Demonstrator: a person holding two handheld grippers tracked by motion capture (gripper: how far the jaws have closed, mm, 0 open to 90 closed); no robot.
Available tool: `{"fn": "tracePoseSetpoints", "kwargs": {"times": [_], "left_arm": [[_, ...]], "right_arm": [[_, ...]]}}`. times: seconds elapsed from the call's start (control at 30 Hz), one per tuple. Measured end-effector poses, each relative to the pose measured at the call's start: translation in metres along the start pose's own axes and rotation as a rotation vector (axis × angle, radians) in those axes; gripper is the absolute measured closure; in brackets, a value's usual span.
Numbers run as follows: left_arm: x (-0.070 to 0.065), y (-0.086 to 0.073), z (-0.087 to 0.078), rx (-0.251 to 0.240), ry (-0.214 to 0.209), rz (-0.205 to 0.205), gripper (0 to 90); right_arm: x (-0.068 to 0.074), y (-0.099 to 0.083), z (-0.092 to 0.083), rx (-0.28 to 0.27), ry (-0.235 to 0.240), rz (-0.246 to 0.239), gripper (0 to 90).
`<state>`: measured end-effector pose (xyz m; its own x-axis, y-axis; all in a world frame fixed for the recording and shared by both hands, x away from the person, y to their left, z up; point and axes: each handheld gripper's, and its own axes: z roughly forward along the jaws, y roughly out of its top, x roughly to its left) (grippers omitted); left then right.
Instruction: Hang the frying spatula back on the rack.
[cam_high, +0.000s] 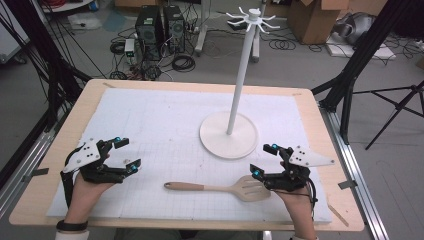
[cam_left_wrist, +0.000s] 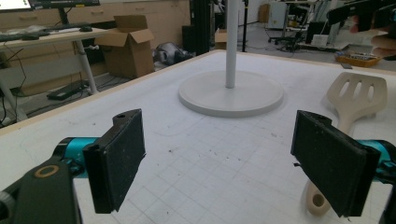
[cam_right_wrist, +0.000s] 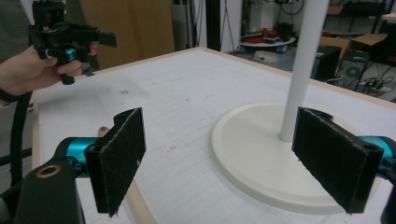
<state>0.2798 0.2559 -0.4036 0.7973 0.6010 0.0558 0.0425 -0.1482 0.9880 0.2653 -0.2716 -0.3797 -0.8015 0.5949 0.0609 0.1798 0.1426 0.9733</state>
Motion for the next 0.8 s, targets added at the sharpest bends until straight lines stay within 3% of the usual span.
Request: {"fn": "tracePoseSetpoints", "kwargs": {"times": [0.3, 0.43, 0.8], "left_arm": [[-0.002, 0.002, -0.001, -0.003, -0.006, 0.006, 18.0], [-0.002, 0.001, -0.001, -0.002, -0.009, 0.005, 18.0], [-0.002, 0.001, 0.0, 0.004, -0.018, 0.006, 18.0]], "right_arm": [[0.005, 0.017, 0.014, 0.039, 0.085, -0.04, 17.4], [0.01, 0.021, 0.023, 0.099, 0.141, -0.071, 22.2], [0.026, 0.023, 0.059, 0.25, 0.216, -0.149, 26.6]]}}
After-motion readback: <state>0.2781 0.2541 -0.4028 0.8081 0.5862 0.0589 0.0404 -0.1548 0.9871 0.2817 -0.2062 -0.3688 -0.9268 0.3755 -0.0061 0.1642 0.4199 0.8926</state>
